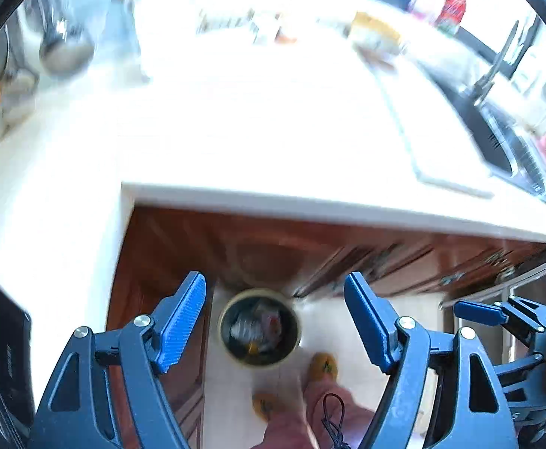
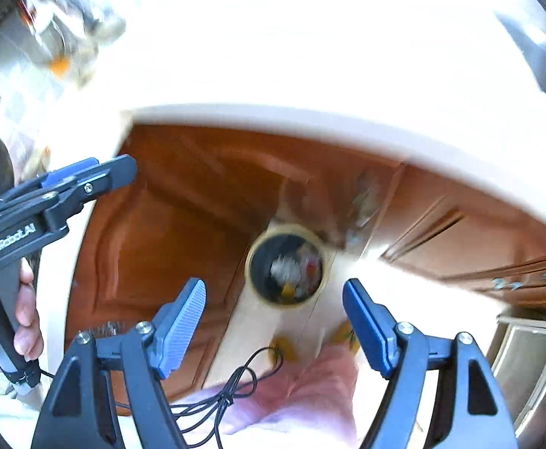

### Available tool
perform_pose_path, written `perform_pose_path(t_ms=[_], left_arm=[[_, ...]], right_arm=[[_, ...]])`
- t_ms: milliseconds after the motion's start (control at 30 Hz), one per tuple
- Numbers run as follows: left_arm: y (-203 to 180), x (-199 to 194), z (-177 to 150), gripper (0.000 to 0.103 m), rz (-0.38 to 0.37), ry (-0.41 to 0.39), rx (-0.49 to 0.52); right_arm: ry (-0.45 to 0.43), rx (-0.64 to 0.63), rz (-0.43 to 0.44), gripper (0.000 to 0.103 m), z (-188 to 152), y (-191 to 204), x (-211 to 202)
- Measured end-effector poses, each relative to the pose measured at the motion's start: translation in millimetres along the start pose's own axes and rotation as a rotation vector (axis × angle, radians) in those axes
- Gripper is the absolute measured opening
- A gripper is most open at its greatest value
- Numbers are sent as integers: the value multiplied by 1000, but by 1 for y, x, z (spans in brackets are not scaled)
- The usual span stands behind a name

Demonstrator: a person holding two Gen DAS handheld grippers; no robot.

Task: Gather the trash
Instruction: 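Raise both tools back up toward the counter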

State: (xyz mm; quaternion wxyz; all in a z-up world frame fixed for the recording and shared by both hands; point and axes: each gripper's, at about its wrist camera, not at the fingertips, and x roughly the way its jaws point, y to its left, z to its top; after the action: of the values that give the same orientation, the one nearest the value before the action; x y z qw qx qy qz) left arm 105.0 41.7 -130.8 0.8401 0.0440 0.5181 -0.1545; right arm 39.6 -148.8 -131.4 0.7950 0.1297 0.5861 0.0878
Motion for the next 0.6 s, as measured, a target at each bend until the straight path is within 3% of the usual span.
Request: perform_pose_path(t_ms=[233,367,600], left_arm=[[-55,-61,47,76,-59,-153,148],[-79,-96,68,81,-85,-231,201],[-98,-141,90,85,-100,-354,249]], right_arm=[[-297,65,-68,76,14,-10,-101],[-439,90,-115,76,24,-7,-146],[-555,127,-164,76,33,3,-189]])
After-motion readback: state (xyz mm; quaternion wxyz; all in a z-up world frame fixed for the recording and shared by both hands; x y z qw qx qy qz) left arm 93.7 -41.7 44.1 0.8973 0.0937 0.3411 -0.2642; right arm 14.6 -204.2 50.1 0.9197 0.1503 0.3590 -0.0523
